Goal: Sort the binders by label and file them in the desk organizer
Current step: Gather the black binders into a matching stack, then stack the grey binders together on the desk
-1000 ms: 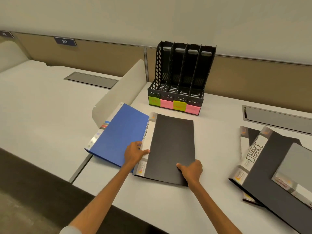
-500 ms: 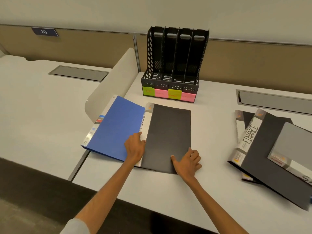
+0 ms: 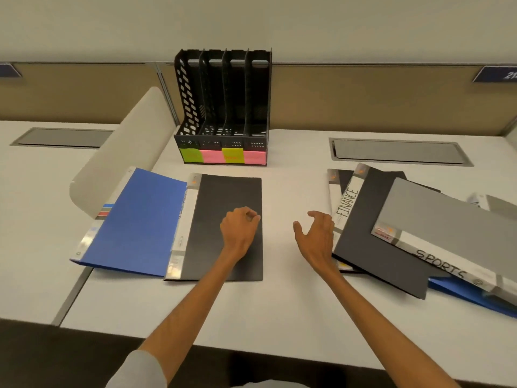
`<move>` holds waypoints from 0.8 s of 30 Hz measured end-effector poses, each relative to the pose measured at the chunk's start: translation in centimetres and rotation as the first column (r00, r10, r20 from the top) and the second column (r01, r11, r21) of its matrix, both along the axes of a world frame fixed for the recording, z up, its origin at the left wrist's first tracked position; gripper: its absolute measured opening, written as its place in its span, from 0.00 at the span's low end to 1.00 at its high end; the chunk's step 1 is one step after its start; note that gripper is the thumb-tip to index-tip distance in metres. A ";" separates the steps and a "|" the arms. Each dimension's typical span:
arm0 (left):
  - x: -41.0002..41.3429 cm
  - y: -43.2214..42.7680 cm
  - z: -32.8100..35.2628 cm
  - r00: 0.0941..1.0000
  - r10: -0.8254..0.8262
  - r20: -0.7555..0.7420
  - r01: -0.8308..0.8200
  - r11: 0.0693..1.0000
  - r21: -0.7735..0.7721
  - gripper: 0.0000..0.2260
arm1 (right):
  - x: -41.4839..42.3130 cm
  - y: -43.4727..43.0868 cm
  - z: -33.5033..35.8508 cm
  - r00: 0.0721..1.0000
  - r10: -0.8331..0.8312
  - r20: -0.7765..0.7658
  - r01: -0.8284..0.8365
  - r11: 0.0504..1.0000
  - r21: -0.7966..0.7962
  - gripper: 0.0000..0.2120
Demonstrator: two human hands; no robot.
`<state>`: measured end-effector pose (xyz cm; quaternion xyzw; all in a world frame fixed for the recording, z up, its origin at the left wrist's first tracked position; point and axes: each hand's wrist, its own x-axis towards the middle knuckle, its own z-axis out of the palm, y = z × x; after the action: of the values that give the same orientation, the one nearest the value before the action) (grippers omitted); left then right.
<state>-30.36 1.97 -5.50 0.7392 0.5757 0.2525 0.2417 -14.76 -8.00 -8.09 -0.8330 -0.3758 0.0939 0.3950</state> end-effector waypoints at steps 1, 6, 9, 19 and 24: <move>1.7 -0.7 0.2 1.000 -0.011 0.008 0.011 1.000 -0.003 0.07 | 1.6 -0.7 0.3 1.000 -0.011 0.011 0.011 1.000 0.015 0.20; 10.6 -4.8 1.2 0.996 -0.061 0.060 0.064 0.997 -0.047 0.10 | 10.7 -4.8 1.4 0.993 -0.068 0.101 0.065 0.997 0.033 0.15; 15.5 -6.8 1.5 0.991 -0.127 0.042 0.130 0.990 -0.051 0.14 | 16.0 -7.3 1.9 0.981 -0.124 0.151 0.123 0.992 0.016 0.15; 26.6 -12.7 -0.2 0.936 -0.352 -0.008 0.346 0.924 -0.165 0.20 | 29.4 -18.1 1.1 0.923 -0.359 0.138 0.381 0.900 -0.210 0.24; 29.6 -14.2 -0.5 0.930 -0.362 -0.067 0.346 0.920 -0.184 0.24 | 32.7 -22.5 0.4 0.887 -0.433 0.160 0.462 0.819 -0.340 0.27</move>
<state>-0.77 -12.24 -6.03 0.8195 0.4631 0.1177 0.3164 17.94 -30.49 -7.68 -0.9598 -0.1598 0.0359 0.2279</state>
